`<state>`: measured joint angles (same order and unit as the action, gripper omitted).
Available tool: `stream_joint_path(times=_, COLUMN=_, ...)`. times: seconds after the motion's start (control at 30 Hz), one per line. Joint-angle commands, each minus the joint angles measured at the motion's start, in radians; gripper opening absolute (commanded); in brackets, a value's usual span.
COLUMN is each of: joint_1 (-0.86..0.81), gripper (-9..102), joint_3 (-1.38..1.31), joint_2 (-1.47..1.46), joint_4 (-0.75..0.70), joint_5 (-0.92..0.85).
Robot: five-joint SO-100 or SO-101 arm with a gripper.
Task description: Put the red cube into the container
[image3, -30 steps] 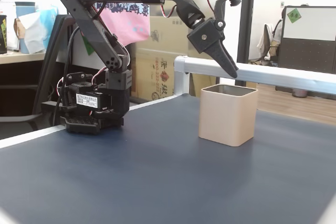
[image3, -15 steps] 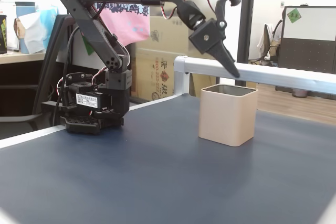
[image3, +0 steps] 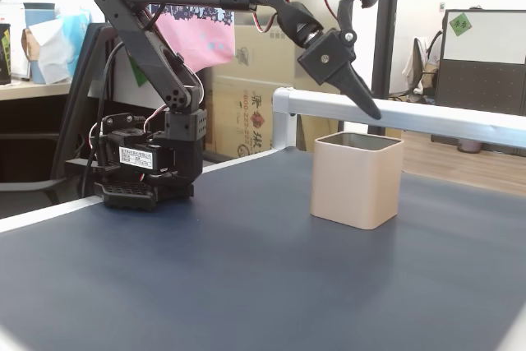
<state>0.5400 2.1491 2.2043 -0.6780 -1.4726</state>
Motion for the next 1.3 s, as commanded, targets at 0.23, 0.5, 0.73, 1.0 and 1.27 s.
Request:
stream_joint_path(times=0.23, joint_1=-0.087, gripper=3, joint_3=-0.006, joint_2=0.069, joint_4=0.023, joint_5=-0.011)
stream_joint_path(times=0.5, joint_1=-0.337, gripper=0, joint_3=0.098, joint_2=0.183, joint_4=0.038, joint_5=-0.077)
stream_joint_path(times=0.73, joint_1=-0.574, gripper=0, joint_3=0.353, joint_2=0.419, joint_4=0.074, joint_5=-0.152)
stream_joint_path(times=1.0, joint_1=-0.686, gripper=0, joint_3=0.753, joint_2=0.859, joint_4=-0.012, joint_5=-0.155)
stream_joint_path(times=1.27, joint_1=-0.666, gripper=0, joint_3=0.923, joint_2=1.014, joint_4=-0.141, joint_5=-0.166)
